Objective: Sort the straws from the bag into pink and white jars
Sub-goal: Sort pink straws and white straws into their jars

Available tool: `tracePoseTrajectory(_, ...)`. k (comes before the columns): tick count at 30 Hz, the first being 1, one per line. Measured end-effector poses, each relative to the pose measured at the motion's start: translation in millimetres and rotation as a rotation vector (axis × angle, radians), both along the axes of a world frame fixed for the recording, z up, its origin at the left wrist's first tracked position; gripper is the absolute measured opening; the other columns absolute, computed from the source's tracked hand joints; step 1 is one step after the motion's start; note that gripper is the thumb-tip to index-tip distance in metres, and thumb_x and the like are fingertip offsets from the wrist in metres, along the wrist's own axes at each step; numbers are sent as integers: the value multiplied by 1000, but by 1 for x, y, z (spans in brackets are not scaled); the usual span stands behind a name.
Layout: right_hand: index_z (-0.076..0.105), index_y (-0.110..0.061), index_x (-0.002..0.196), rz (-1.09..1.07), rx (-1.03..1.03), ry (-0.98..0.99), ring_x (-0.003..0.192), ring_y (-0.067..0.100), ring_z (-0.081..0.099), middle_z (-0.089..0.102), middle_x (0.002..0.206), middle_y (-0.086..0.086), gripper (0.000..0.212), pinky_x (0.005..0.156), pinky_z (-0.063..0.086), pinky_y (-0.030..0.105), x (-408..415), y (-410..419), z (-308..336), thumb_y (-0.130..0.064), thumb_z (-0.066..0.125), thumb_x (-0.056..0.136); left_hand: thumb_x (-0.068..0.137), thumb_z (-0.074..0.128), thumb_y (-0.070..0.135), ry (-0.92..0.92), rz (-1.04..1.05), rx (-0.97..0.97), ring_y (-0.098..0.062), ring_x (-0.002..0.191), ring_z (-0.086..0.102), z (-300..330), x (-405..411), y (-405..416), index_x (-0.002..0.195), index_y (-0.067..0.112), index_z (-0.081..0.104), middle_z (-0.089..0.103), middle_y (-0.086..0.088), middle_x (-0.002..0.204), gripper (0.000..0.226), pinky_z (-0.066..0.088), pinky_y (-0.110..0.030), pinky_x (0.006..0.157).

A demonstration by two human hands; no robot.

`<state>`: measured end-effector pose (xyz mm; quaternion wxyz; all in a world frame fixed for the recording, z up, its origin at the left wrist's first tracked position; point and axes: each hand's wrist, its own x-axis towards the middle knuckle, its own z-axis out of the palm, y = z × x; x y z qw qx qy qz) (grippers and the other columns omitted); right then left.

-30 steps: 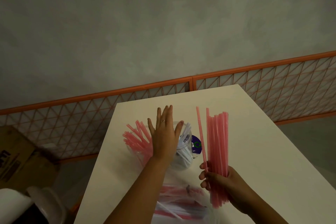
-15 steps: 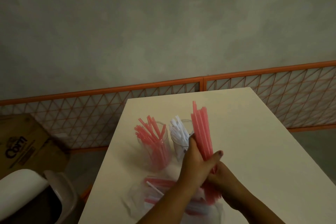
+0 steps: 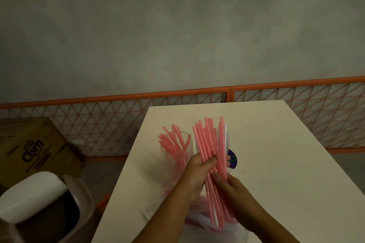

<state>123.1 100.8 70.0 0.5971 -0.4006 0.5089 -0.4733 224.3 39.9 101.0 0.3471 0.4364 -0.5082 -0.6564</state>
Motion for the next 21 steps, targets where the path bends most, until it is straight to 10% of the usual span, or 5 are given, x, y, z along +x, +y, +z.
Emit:
tracePoseTrajectory(5, 62, -23, 101, 11, 21, -44, 83, 16, 72, 76, 86, -1, 18, 62, 55, 17, 6, 0, 3, -31, 48, 92, 89, 59, 13, 41, 23, -10, -17, 91, 69, 1, 12, 1, 86, 29, 69, 74, -2, 93, 20, 55, -30, 80)
tracePoseTrajectory(21, 63, -6, 105, 83, -9, -161, 76, 24, 72, 75, 85, 13, 36, 62, 57, 25, 29, -11, 12, -20, 66, 72, 90, 57, 17, 152, 143, 155, -25, 90, 69, -3, 41, -5, 102, 13, 66, 72, -10, 95, 16, 55, -37, 82)
